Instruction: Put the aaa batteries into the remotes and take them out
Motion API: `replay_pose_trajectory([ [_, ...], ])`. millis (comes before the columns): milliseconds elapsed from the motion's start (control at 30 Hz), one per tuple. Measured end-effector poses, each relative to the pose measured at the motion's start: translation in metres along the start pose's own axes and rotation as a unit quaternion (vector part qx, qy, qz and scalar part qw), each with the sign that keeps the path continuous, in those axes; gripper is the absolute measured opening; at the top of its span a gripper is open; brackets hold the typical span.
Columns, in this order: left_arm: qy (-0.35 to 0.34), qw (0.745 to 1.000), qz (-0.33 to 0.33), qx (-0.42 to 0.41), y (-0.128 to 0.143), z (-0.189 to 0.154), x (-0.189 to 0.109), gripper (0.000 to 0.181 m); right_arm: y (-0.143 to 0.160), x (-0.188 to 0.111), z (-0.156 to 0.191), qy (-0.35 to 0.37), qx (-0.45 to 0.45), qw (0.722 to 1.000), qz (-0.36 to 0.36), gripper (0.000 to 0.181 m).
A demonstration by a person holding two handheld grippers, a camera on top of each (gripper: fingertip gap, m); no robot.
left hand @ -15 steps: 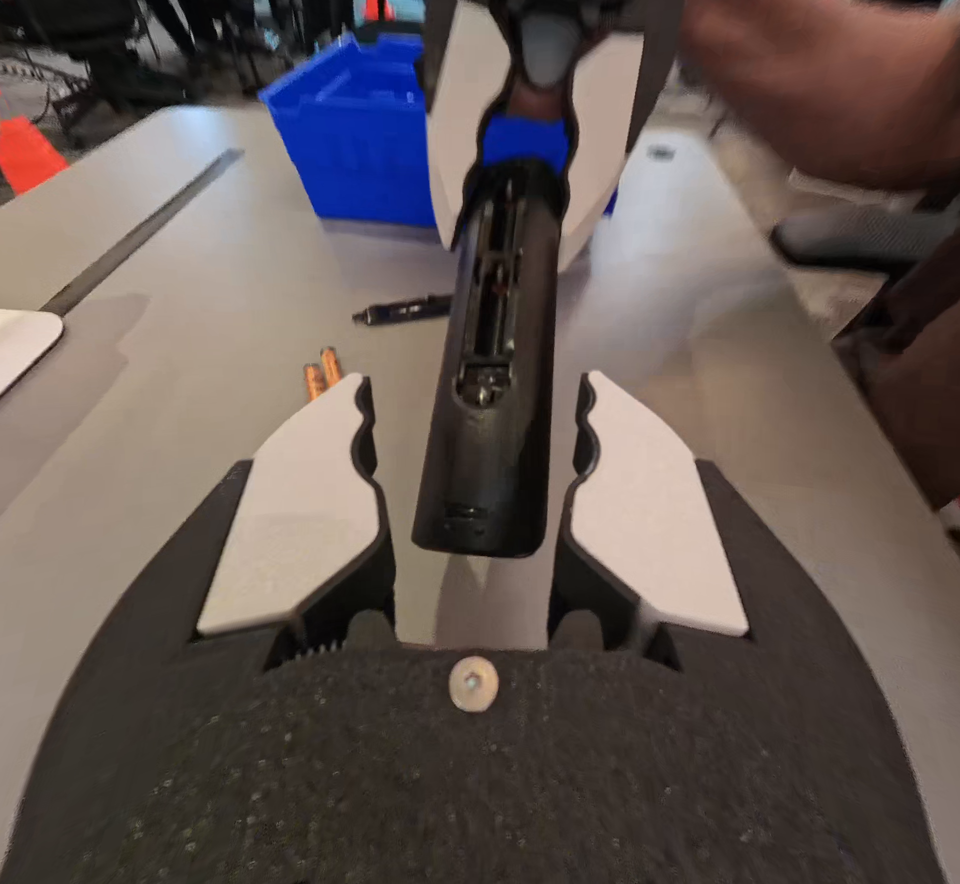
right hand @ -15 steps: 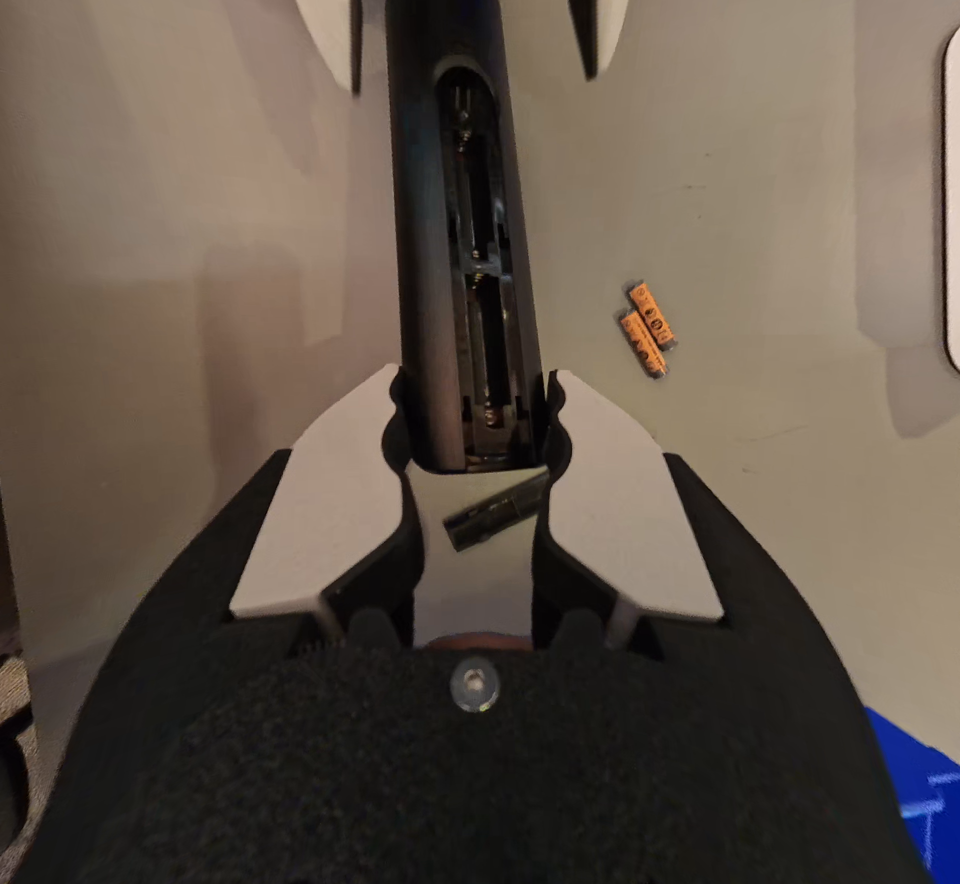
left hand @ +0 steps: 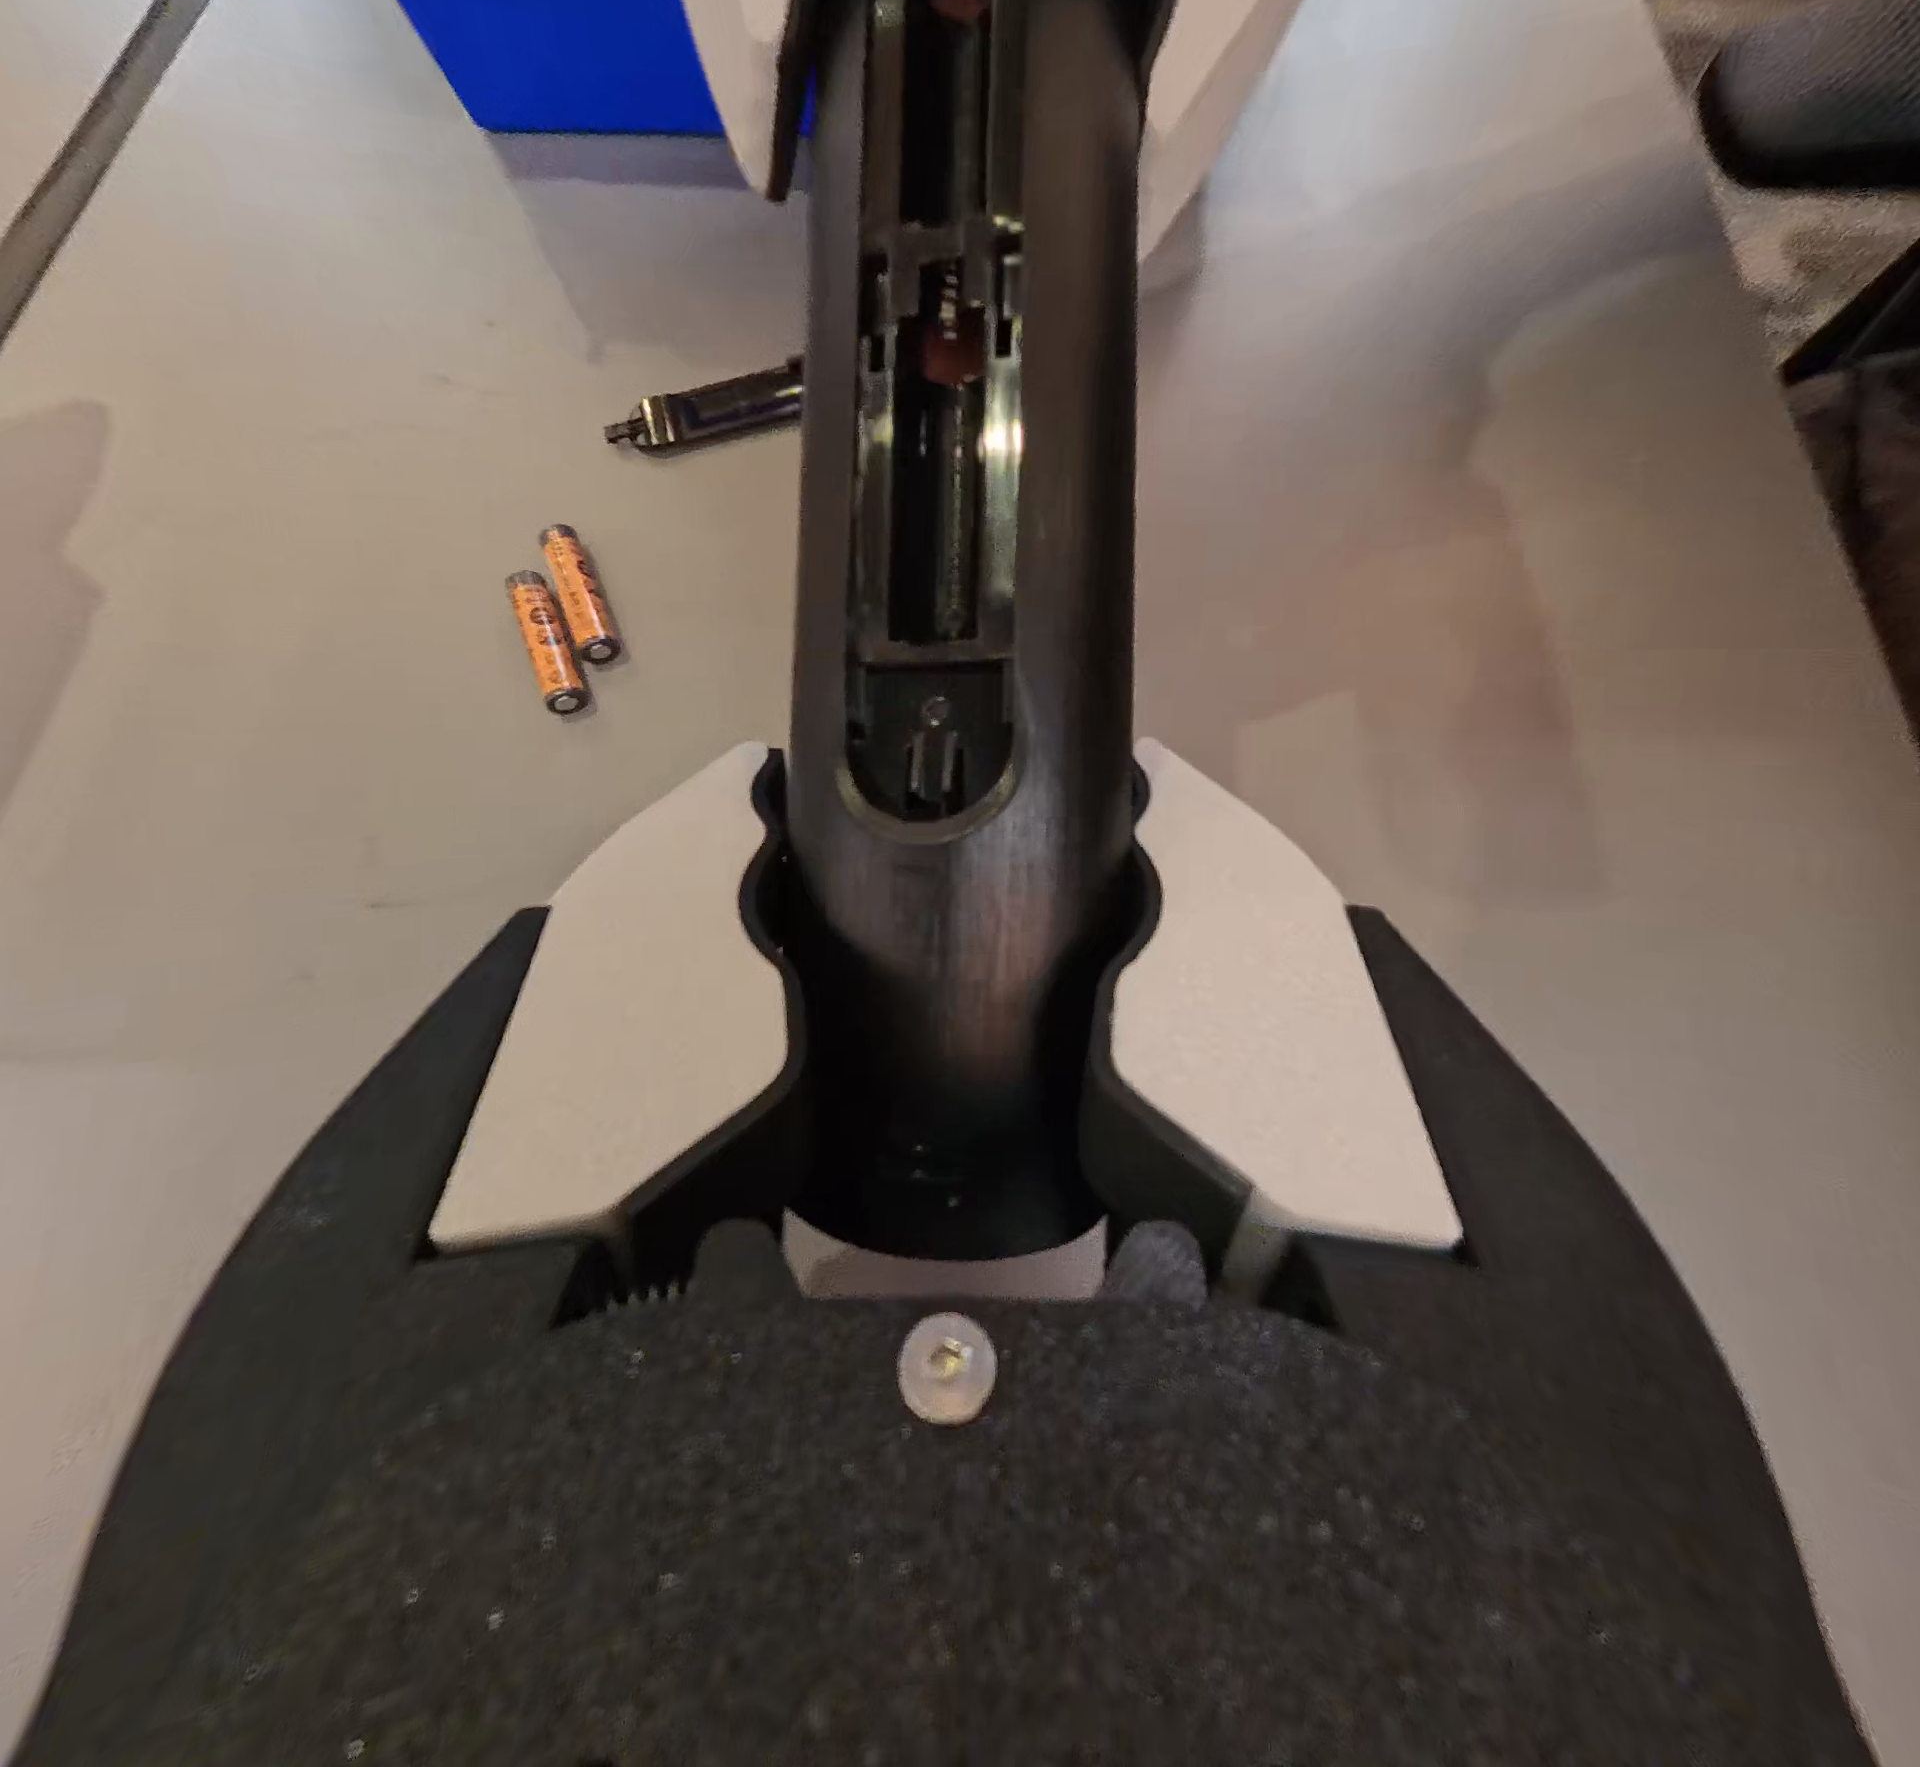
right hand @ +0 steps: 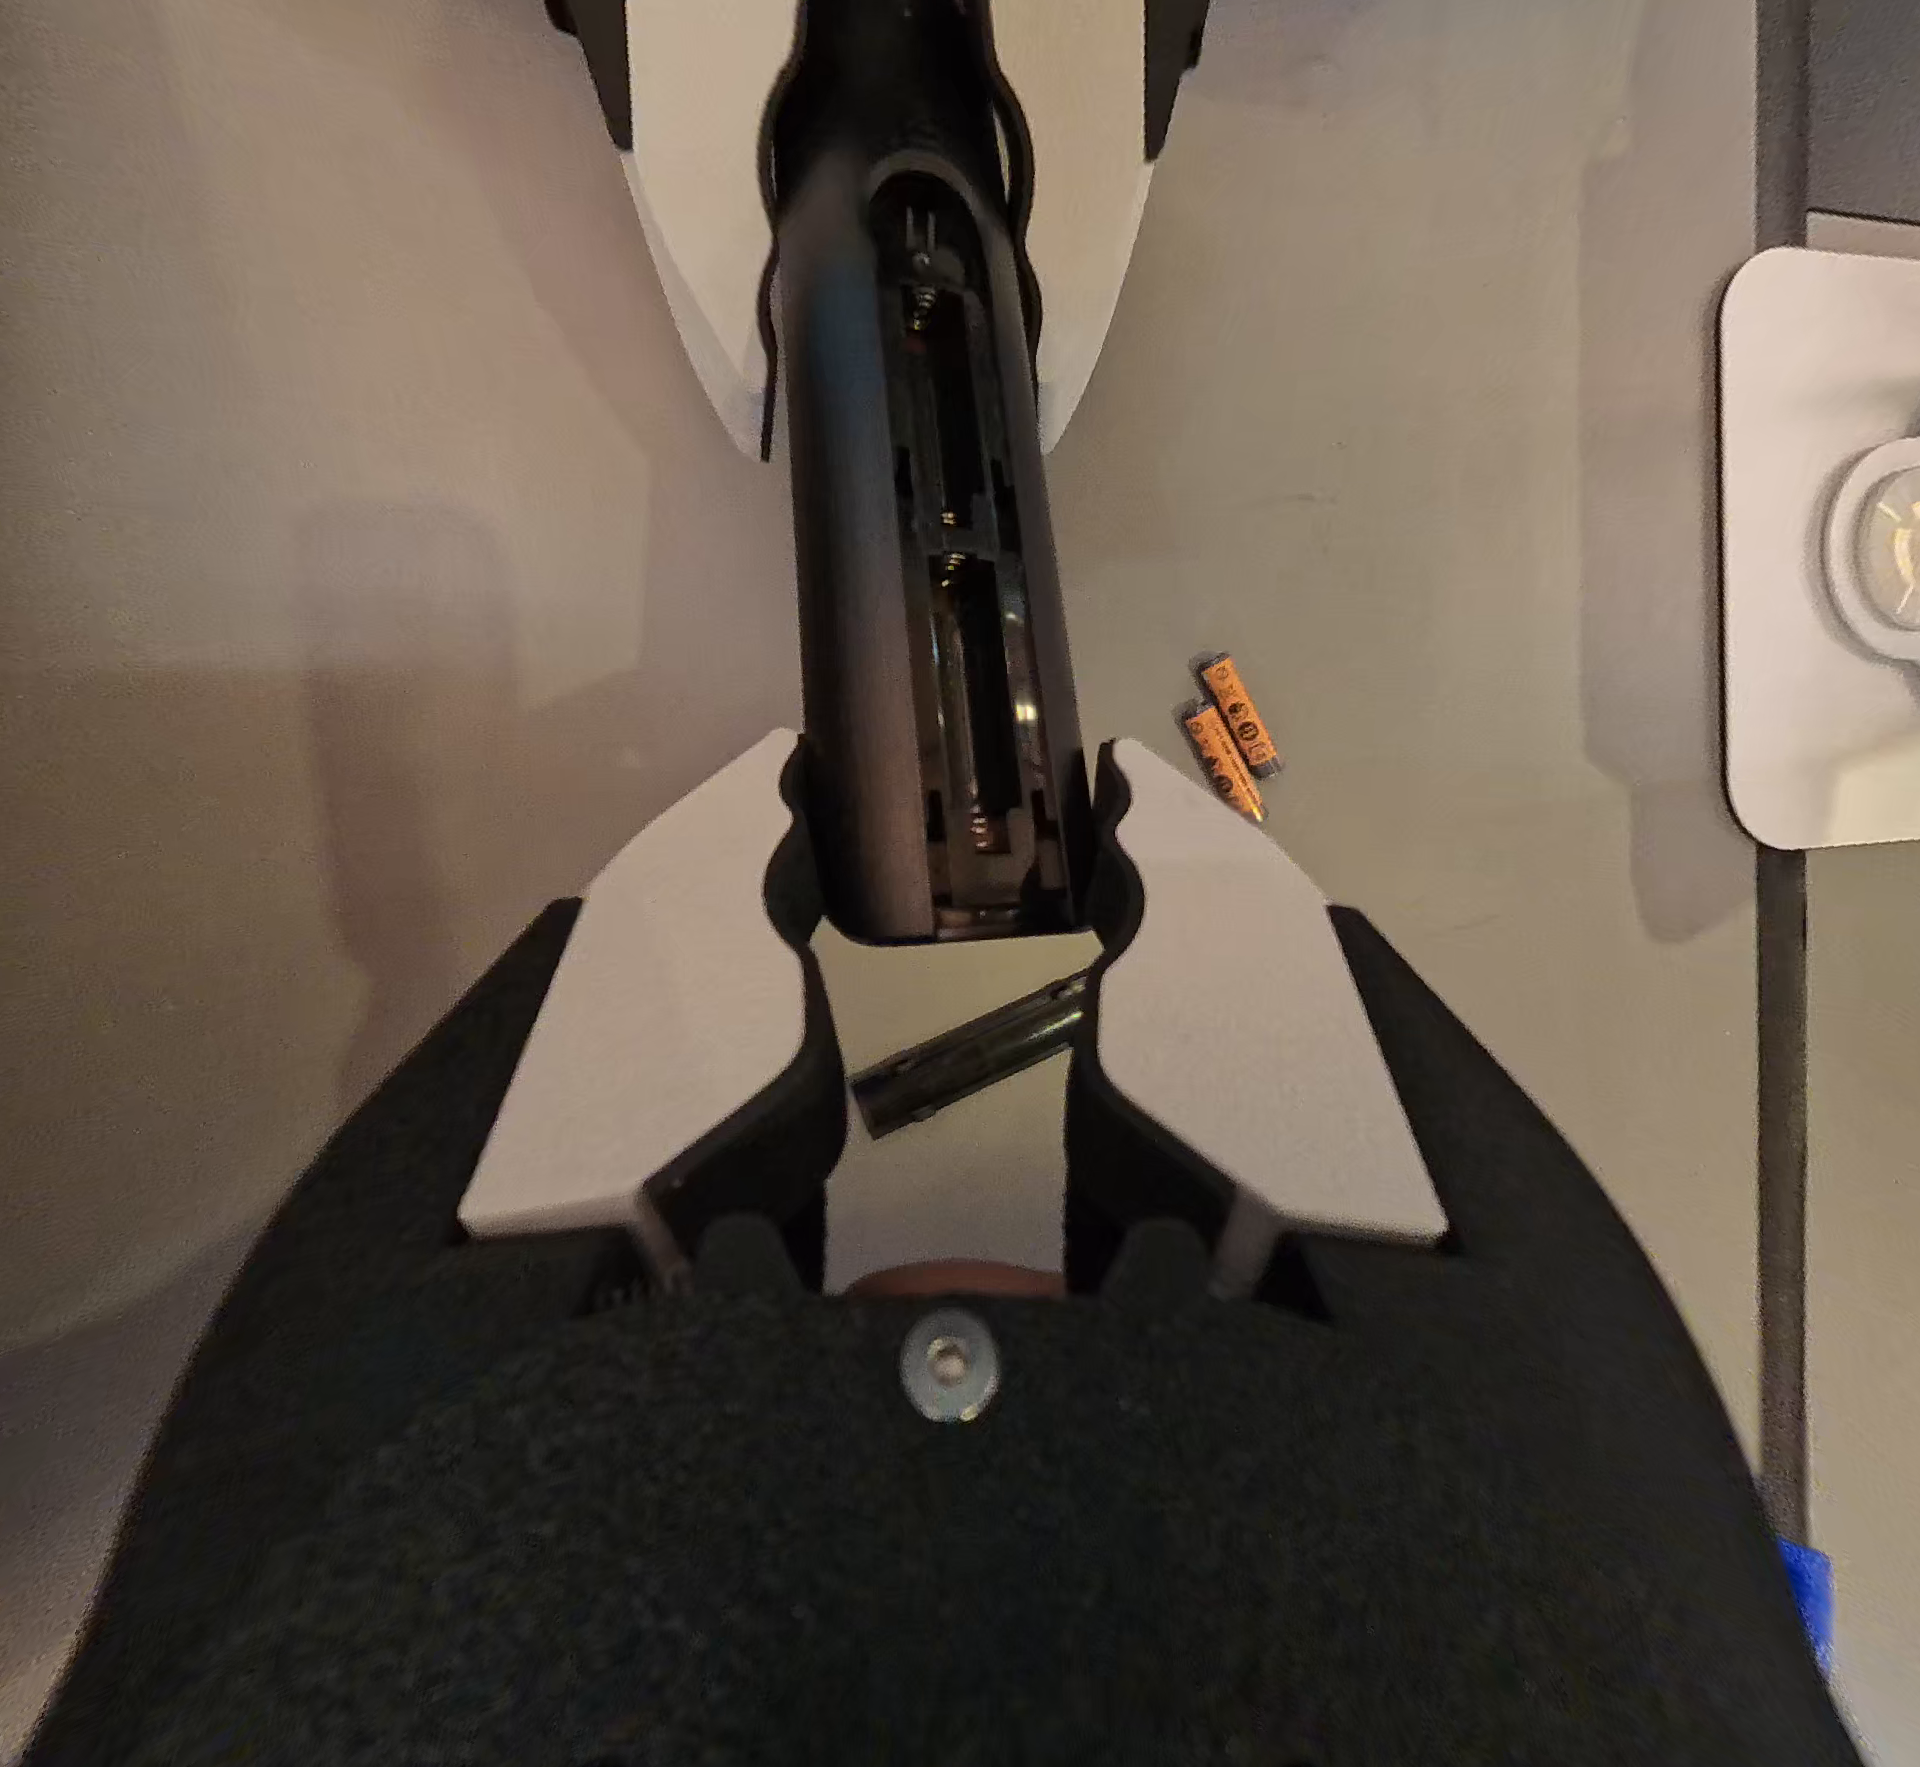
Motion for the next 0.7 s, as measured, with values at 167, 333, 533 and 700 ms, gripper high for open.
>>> replay_pose_trajectory([
  [167,-0.003,0.999,-0.034,-0.006,0.002,0.002,0.007,0.059,0.005,-0.002,-0.002,0.017,0.014,0.999,-0.029,0.051],
  [333,-0.026,0.998,-0.048,-0.006,0.006,0.005,0.010,0.059,0.018,-0.008,-0.009,0.039,0.035,0.998,-0.025,0.064],
  [533,-0.114,0.986,-0.120,-0.013,0.012,0.009,-0.019,0.059,0.039,-0.032,-0.038,0.089,0.198,0.972,-0.090,0.063],
  [700,-0.170,0.982,-0.077,-0.019,0.018,-0.004,-0.026,0.059,0.056,-0.002,-0.051,0.136,0.268,0.954,0.010,0.064],
])
Point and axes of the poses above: each gripper's, where its closed fingertips meet, x out along the fingers, y out of its underside, z = x × y across the jaws, the point moved 8 cm from there along -x, back along the fingers, and after that the axes turned 15 degrees about y, right-handed, at the moved point
